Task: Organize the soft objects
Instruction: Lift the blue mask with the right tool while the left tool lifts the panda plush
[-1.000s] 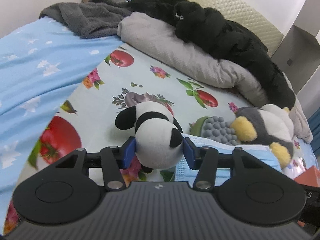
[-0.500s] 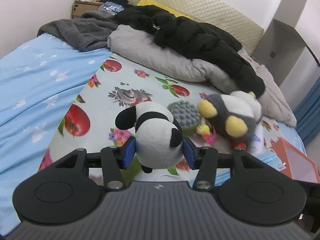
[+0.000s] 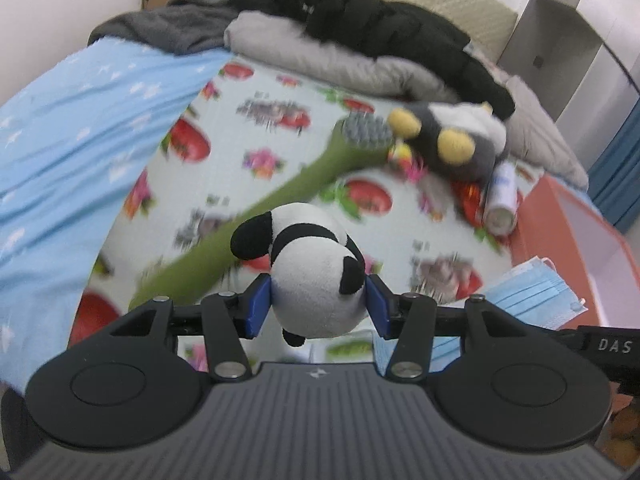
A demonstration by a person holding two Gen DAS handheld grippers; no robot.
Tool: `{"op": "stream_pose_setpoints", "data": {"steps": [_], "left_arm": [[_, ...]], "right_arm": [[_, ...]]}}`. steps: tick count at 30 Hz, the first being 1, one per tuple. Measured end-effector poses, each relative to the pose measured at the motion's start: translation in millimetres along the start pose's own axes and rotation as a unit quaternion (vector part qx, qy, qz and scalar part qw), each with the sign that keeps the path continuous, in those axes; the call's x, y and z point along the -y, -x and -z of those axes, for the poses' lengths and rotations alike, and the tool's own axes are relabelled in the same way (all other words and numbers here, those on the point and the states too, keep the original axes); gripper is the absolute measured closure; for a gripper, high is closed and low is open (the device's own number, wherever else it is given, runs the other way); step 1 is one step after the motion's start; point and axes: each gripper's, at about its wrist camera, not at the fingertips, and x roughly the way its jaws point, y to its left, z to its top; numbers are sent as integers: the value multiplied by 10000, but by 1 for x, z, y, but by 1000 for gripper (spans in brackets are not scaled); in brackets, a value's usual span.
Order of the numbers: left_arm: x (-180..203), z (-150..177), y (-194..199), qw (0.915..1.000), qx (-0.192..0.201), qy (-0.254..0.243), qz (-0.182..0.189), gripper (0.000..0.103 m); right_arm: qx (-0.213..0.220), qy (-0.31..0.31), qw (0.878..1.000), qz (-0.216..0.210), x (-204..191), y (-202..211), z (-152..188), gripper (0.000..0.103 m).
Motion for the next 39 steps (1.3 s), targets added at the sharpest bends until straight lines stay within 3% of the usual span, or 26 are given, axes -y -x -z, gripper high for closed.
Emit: {"op": "stream_pose_setpoints", "data": {"steps": [7, 14, 15, 16, 18, 23, 25, 28, 39], "left_arm": [[-4, 46, -4, 9988, -389, -279, -78, 46], [-7, 53, -6, 9988, -397, -291, -36, 42], [-8, 52, -7, 9988, -408, -272, -29, 42], [-9, 52, -7, 9988, -431, -246, -12, 42], [-11, 52, -7, 9987, -464, -188, 80, 41], [-13, 51, -4, 9987, -415, -142, 245, 33], [-14, 50, -4, 9987, -400, -149, 287, 33], [-15, 49, -5, 9988, -362, -141, 294, 33], [-13, 49, -23, 9982, -491, -315, 150, 34]], "right_arm": [[-397, 86, 9988, 257, 23, -12, 38, 96], [-665, 27, 9973, 323, 39, -16, 48, 93], [-698, 96, 9968, 374, 39, -15, 48, 82], [-718, 159, 9964, 429, 38, -14, 48, 61], [-678, 295, 9960, 511, 34, -8, 48, 47], [-650, 716, 9928, 713, 26, 1, 46, 48], [-591, 862, 9917, 750, 23, 4, 45, 33], [-392, 1069, 9907, 743, 17, 6, 41, 23], [-680, 1691, 9799, 807, 5, -63, 42, 23]]}}
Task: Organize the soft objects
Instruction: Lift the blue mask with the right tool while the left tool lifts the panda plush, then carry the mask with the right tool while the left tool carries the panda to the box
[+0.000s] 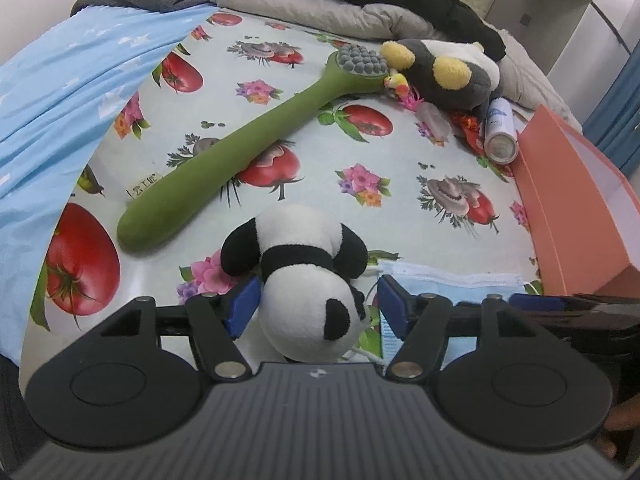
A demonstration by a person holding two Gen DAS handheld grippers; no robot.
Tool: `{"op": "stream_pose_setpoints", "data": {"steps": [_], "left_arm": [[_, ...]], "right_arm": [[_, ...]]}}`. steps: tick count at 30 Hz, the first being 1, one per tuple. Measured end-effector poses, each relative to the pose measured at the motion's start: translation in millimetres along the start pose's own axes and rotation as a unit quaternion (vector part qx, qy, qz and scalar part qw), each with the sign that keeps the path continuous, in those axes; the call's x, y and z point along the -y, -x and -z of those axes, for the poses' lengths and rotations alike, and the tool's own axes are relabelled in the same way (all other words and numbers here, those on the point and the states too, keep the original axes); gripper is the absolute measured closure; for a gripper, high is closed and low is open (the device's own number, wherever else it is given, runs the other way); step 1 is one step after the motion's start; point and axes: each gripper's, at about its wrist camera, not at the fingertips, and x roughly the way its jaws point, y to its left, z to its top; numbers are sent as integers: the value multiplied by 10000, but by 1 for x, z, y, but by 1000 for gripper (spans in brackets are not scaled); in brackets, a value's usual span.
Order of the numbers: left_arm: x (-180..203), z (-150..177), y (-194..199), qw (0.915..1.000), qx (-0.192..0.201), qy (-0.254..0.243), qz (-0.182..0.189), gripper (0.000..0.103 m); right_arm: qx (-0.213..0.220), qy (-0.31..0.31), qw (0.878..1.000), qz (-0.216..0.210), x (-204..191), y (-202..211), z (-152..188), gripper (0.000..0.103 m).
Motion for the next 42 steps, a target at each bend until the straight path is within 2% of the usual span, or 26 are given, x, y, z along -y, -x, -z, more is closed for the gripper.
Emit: {"op": "stream_pose_setpoints", "data": {"steps": [1, 4, 6, 8, 11, 13, 14, 16, 18, 25, 30, 42], "left_arm": [[0, 0, -2, 10000, -33, -11, -5, 34], [1, 1, -7, 9999, -100, -68, -35, 38], [2, 2, -7, 9999, -95, -104, -55, 39], [2, 1, -7, 9999, -72, -114, -51, 40], [2, 2, -5, 9998, -83, -155, -63, 41], [0, 2, -2, 9999, -76, -64, -56, 41], [-1, 1, -1, 10000, -54, -32, -40, 41], [0, 1, 2, 10000, 2, -64, -67, 42], [1, 0, 8, 9999, 80, -51, -59, 42], [8, -5, 31, 9993, 355, -115, 15, 42], [18, -10, 51, 9986, 485, -183, 84, 42], [36, -31, 100, 9959, 824, 12, 375, 42]], "right_arm": [[-50, 120, 9999, 34, -3, -5, 1, 20], [-11, 659, 9975, 249, -17, -9, 5, 19], [-16, 695, 9973, 238, -19, -9, 7, 20], [-30, 743, 9970, 221, -20, -8, 7, 26], [-39, 832, 9964, 163, -24, -6, 6, 43], [-60, 902, 9958, 138, -27, -5, 5, 64], [-86, 874, 9961, 121, -27, -5, 4, 68], [-124, 822, 9965, 94, -28, -4, 3, 85], [-155, 760, 9969, 96, -27, -2, 2, 91], [-50, 394, 9992, 70, -18, 20, -2, 94], [225, 406, 9987, 190, -20, 48, -6, 94], [950, 96, 9952, 208, -9, 120, -25, 94]]}}
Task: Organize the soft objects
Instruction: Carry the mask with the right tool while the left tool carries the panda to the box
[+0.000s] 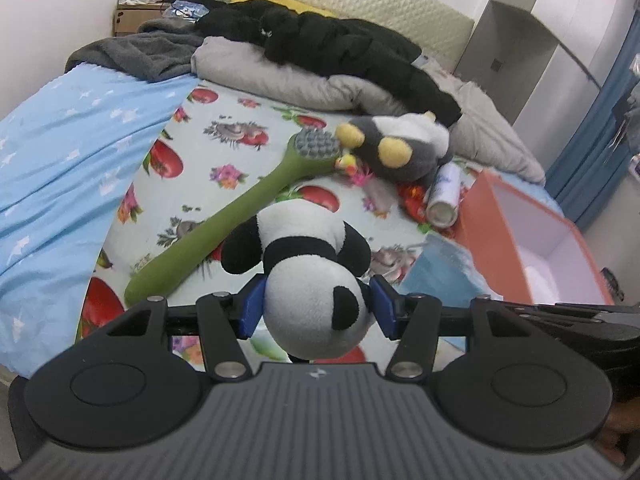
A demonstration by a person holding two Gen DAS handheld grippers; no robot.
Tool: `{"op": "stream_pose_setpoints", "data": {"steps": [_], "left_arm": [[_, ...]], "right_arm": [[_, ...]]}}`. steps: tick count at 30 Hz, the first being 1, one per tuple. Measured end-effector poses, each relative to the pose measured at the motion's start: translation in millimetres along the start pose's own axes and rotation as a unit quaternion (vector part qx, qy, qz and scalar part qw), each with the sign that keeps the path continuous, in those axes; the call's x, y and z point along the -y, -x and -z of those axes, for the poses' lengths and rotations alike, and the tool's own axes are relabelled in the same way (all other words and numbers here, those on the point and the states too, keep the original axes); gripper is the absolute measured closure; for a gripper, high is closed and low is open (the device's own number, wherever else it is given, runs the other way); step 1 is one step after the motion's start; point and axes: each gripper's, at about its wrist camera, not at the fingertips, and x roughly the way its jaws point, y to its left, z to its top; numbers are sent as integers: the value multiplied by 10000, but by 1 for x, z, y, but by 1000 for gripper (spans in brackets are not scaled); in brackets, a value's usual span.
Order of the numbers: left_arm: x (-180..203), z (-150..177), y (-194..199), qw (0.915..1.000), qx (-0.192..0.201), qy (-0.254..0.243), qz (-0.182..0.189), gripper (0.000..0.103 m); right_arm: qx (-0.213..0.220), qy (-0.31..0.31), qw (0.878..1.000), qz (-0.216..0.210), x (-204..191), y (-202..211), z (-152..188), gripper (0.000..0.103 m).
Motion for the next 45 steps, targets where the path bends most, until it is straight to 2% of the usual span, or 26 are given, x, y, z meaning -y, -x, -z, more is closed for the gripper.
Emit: {"op": "stream_pose_setpoints", "data": {"steps": [5, 11, 14, 19, 25, 35, 40, 45], "left_arm": [[16, -20, 17, 9996, 146, -56, 239, 42], [48, -57, 36, 9966, 453, -334, 597, 42], [71, -80, 41, 9939, 543, -442, 853, 42], [130, -115, 43, 9867, 595, -972, 1163, 42], [207, -142, 32, 9769, 224, -1545, 1460, 42], [325, -162, 5, 9562, -576, -2357, 1636, 42], [364, -167, -18, 9515, -810, -2394, 1756, 42], [378, -169, -52, 9495, -1061, -2422, 1688, 42]], "right_arm": [[380, -234, 9990, -28, 12, 36, -21, 94], [963, -220, 9951, 77, 25, 83, -52, 94], [1177, -229, 9927, 147, 34, 102, -65, 94], [1340, -317, 9899, 342, 60, 124, -82, 94], [1271, -688, 9873, 656, 113, 137, -93, 94], [843, -1281, 9811, 1183, 195, 136, -98, 94], [634, -1359, 9805, 1271, 212, 130, -92, 94], [430, -1478, 9800, 1259, 226, 115, -83, 94]]}}
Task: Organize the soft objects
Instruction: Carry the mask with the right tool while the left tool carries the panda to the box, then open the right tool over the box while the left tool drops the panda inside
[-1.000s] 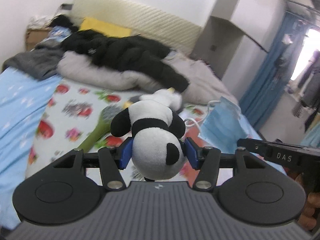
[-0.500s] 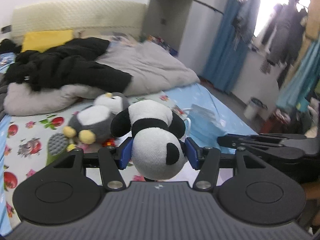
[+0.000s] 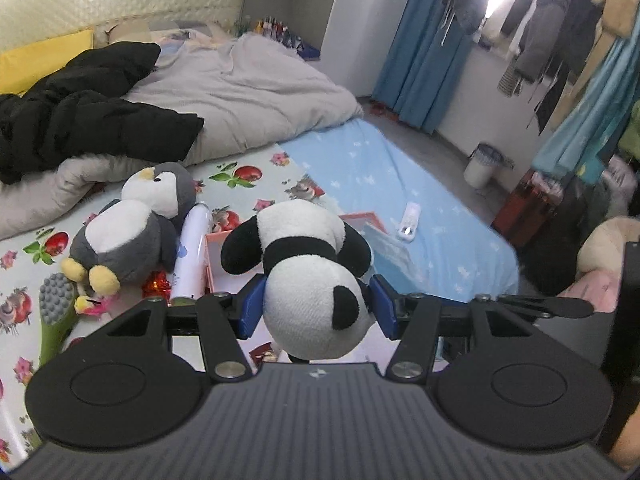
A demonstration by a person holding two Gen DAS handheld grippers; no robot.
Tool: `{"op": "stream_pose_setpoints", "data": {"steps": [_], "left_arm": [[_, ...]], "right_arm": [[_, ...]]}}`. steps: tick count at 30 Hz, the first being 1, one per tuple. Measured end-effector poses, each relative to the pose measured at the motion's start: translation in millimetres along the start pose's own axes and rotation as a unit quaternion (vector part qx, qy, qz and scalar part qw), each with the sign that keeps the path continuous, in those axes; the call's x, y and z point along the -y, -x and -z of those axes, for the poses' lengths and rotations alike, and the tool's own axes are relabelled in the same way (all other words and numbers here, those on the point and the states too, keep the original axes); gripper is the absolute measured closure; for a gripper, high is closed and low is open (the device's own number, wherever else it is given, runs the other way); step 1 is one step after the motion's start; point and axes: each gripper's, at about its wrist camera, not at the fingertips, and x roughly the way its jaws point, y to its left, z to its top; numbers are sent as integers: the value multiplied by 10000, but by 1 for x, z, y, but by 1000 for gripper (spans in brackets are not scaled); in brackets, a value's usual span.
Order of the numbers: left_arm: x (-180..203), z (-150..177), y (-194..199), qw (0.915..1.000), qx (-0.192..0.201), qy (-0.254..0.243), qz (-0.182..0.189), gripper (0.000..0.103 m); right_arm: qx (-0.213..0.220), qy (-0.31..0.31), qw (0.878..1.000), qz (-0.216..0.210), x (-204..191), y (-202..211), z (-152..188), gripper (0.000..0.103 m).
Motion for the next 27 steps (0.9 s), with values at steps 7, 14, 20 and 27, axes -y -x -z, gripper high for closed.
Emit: {"op": "stream_pose_setpoints", "data": {"steps": [7, 14, 20, 27], "left_arm": [[-28, 6, -71, 9985, -498, 196, -113, 42], [-47, 26, -148, 9933, -1061, 452, 61, 42], [-55, 54, -210, 9859, -1552, 615, 107, 42], [-59, 64, -239, 9830, -1695, 674, 193, 41]], "right_arm": [[-328, -185, 9993, 20, 23, -41, 14, 94], [-770, -554, 9953, 188, 46, -93, 34, 94], [-1074, -642, 9913, 412, 58, -130, 48, 93], [-1346, -879, 9863, 377, 70, -153, 55, 88]]}}
